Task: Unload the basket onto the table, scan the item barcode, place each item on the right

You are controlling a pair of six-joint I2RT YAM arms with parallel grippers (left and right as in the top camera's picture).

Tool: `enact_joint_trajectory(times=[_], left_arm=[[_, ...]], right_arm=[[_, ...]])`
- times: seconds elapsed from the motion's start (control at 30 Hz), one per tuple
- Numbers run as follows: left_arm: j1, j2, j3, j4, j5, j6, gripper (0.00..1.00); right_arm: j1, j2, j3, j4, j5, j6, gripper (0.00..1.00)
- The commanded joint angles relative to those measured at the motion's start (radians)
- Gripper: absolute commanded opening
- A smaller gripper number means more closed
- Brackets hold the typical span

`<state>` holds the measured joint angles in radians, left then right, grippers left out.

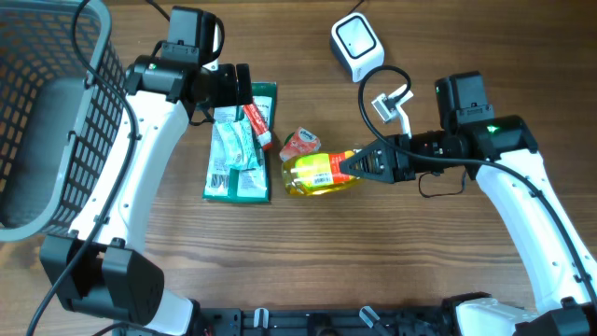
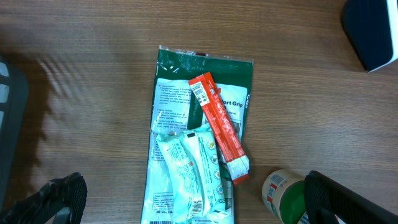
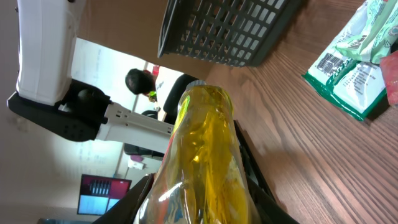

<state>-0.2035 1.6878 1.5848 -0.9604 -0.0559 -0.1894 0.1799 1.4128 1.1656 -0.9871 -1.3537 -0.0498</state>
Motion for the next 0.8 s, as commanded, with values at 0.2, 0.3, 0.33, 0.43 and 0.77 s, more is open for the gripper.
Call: enact_joint_trajectory(times=[0.2, 0.3, 0.33, 0.43, 0.77], left_arm=[[0.004, 0.010, 0.003, 0.002, -0.013, -0.010, 1.00], [0.004, 0.010, 0.003, 0.002, -0.013, -0.010, 1.00], [0.004, 0.010, 0.003, 0.002, -0.013, -0.010, 1.00], [0.004, 0.010, 0.003, 0.002, -0.013, -0.009, 1.00], [0.004, 0.010, 0.003, 0.003, -0.013, -0.010, 1.00]], right_arm=[[0.017, -0.009, -0.001, 0.007, -0.019, 0.026, 0.08], [0.051, -0.009, -0.001, 0.044, 0.122, 0.143, 0.07], [0.059, -0.009, -0.001, 0.055, 0.131, 0.158, 0.07], [0.071, -0.009, -0.001, 0.069, 0.130, 0.166, 0.07], [0.071, -0.009, -0.001, 0.071, 0.131, 0.180, 0.07]])
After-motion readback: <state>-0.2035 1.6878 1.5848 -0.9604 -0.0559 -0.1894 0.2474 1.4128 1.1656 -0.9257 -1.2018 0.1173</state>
